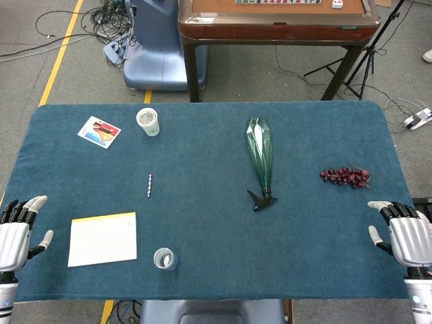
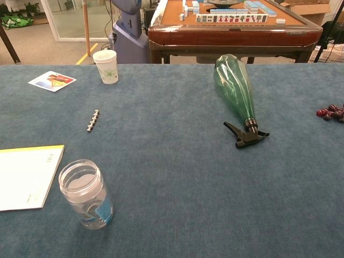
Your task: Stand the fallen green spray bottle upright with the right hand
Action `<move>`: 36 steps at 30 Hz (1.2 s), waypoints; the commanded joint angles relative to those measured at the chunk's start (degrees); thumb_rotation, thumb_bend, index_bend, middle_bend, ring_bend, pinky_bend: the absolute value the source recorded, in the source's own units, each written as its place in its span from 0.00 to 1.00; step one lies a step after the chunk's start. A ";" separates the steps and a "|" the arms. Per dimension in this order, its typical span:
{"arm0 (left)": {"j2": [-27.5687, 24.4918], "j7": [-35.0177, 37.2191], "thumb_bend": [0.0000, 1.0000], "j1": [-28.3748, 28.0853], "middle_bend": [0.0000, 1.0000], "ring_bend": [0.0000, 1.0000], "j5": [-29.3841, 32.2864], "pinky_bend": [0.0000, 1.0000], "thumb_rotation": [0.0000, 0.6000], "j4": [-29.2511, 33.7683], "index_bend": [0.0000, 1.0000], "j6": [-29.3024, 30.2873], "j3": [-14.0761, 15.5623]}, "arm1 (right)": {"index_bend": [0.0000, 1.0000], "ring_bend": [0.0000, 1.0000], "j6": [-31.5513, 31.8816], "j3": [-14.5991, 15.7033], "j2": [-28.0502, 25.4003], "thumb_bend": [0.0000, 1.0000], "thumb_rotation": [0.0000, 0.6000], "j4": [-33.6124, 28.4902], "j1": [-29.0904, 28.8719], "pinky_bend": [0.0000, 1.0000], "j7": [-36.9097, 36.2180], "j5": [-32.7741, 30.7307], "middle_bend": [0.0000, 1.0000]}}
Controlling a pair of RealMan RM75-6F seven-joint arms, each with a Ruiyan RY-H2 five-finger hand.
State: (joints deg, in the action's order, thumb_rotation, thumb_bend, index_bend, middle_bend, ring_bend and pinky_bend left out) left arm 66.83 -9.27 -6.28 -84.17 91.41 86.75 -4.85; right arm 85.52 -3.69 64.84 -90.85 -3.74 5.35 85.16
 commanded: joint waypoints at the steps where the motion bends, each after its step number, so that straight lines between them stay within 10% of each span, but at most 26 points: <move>1: -0.28 -0.20 0.33 -0.09 0.17 0.17 0.11 0.08 1.00 0.28 0.14 -0.28 0.08 | 0.31 0.26 0.17 -0.01 -0.16 0.35 1.00 -0.11 0.03 0.31 0.10 0.19 0.34; 15: -1.41 -0.53 0.33 -0.11 0.17 0.17 0.51 0.07 1.00 1.84 0.17 -1.16 0.54 | 0.23 0.26 -3.78 0.02 -3.28 0.35 1.00 -2.80 -2.94 0.31 2.89 2.14 0.35; 32: -2.23 -0.43 0.33 1.01 0.17 0.17 0.71 0.07 1.00 2.37 0.19 -0.78 1.49 | 0.06 0.17 -27.25 -3.62 -2.93 0.36 1.00 -3.95 -19.12 0.26 11.94 -4.35 0.29; 36: -2.36 -0.46 0.33 1.24 0.17 0.17 0.73 0.07 1.00 2.59 0.19 -0.60 1.60 | 0.00 0.12 -33.41 -3.91 -0.84 0.53 1.00 -2.48 -23.25 0.24 12.66 -6.73 0.22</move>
State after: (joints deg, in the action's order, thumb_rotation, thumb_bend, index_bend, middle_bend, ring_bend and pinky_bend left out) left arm 64.47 -9.73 -5.03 -83.43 94.00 86.13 -3.25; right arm 55.50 -7.06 62.31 -94.72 -24.15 17.12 80.41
